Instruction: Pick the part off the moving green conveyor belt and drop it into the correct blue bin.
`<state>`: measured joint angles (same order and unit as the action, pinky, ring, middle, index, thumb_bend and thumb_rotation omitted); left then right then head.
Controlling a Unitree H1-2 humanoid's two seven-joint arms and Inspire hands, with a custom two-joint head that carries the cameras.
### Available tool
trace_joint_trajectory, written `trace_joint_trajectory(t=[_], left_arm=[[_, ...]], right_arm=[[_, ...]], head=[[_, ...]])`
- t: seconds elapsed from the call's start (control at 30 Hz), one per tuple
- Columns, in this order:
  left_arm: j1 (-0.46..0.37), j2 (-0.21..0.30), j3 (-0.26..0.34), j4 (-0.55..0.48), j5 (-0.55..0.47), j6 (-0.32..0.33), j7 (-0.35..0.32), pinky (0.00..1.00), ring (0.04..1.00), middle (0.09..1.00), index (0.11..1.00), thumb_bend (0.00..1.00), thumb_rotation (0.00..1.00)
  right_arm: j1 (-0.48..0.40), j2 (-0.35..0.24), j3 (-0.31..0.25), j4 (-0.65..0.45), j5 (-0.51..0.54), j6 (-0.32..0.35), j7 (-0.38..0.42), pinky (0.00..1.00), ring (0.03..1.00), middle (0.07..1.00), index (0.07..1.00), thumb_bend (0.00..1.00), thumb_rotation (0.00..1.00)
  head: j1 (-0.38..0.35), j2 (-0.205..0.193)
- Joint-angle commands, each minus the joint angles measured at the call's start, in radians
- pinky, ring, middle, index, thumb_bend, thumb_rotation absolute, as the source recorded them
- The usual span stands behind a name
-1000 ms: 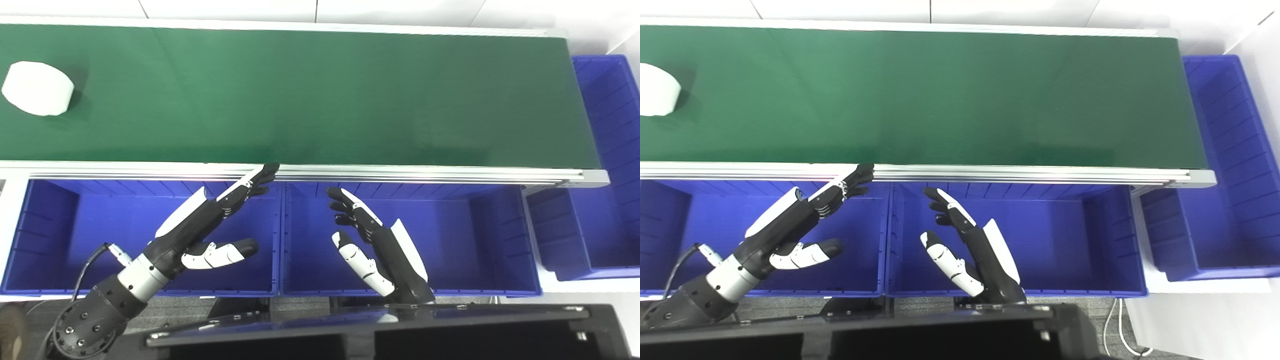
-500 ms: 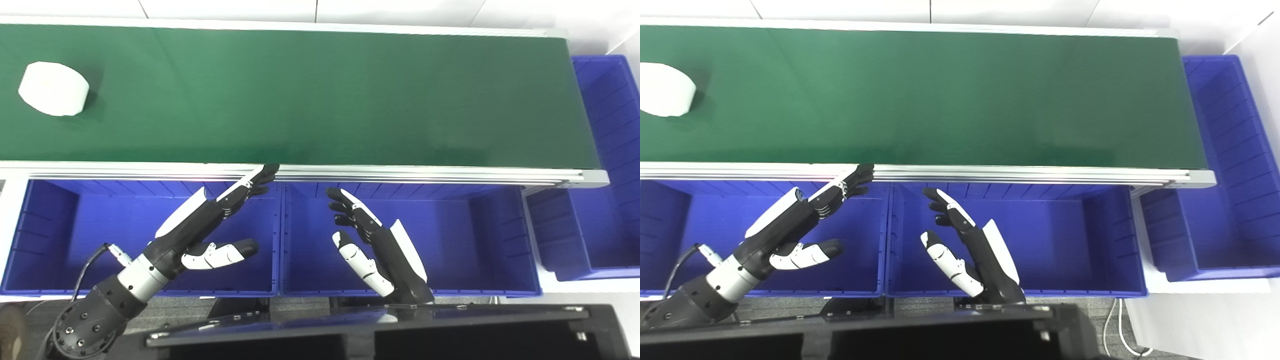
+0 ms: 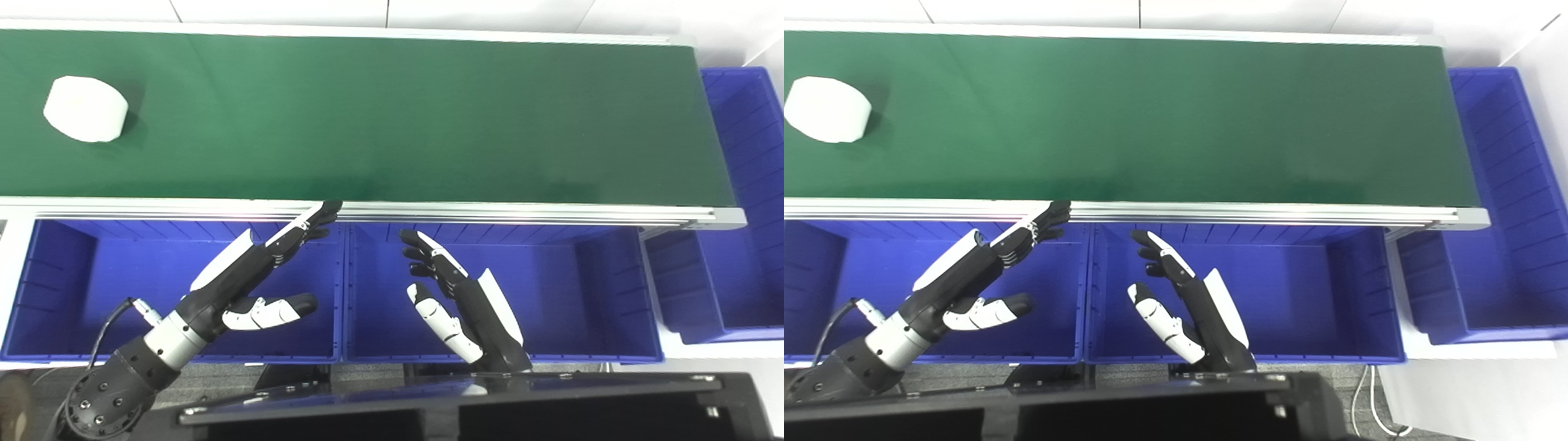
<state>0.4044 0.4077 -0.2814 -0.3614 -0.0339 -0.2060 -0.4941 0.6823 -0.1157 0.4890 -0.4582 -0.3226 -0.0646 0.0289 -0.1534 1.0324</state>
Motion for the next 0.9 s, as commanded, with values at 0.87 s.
trace_joint_trajectory(t=[0.87], left_arm=[[0.005,-0.014,-0.030,0.127,0.050,-0.178,0.029,0.84,0.932,0.966,0.934,0.43,0.50]], right_arm=[[0.038,-0.005,-0.005,0.143,0.004,-0.205,-0.054,0.80,0.879,0.908,0.884,0.29,0.76]], head=[[0.141,-0.309]])
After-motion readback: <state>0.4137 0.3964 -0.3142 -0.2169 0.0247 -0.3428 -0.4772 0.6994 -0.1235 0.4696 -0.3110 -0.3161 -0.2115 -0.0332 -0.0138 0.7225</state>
